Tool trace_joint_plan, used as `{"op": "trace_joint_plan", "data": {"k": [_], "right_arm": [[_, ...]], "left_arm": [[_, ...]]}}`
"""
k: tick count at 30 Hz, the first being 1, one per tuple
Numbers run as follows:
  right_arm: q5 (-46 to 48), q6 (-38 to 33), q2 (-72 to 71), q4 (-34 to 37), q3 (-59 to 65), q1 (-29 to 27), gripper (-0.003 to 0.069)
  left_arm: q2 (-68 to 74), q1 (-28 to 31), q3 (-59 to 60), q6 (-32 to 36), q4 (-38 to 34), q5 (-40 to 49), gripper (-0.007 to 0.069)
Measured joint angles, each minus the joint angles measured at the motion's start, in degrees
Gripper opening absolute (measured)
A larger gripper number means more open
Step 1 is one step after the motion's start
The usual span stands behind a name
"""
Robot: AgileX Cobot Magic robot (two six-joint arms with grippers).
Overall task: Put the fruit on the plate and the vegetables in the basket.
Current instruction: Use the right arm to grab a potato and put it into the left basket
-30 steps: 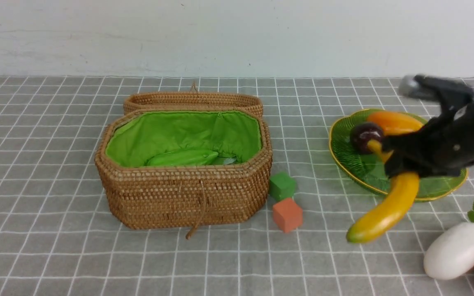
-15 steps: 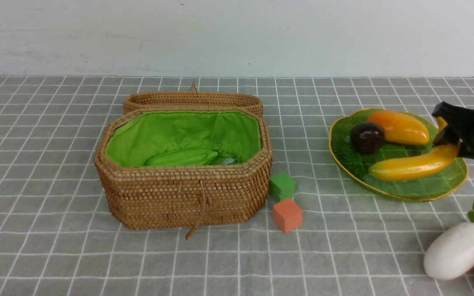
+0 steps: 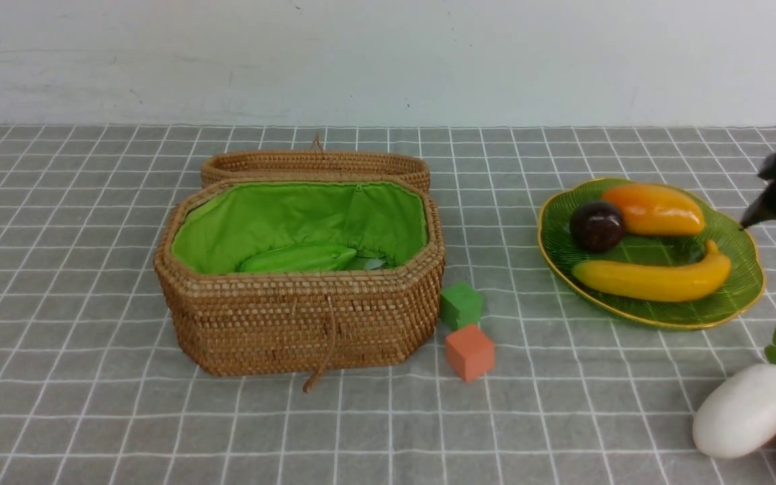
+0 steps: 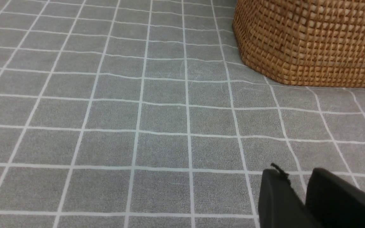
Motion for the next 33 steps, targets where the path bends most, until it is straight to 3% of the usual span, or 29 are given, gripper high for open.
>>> {"op": "trace_joint_plan", "data": {"k": [5, 12, 24, 33], "right_arm": [[3.0, 11.1, -14.5, -6.3, 11.0, -0.2, 0.0572], [3.3, 15.3, -22.8, -10.2, 24.5, -0.2, 0.0561], [-9.9, 15.9, -14.6, -12.2, 30.5, -0.2, 0.056], [-11.6, 16.1, -7.0, -14.3, 30.1, -0.2, 0.0562]], "left_arm": [[0.0, 0.0, 0.0, 0.0, 0.0, 0.0, 0.0144], [0.0, 0.0, 0.0, 0.0, 0.0, 0.0, 0.0144], [0.0, 0.0, 0.0, 0.0, 0.0, 0.0, 0.0144], [0.0, 0.0, 0.0, 0.0, 0.0, 0.0, 0.0144]]}}
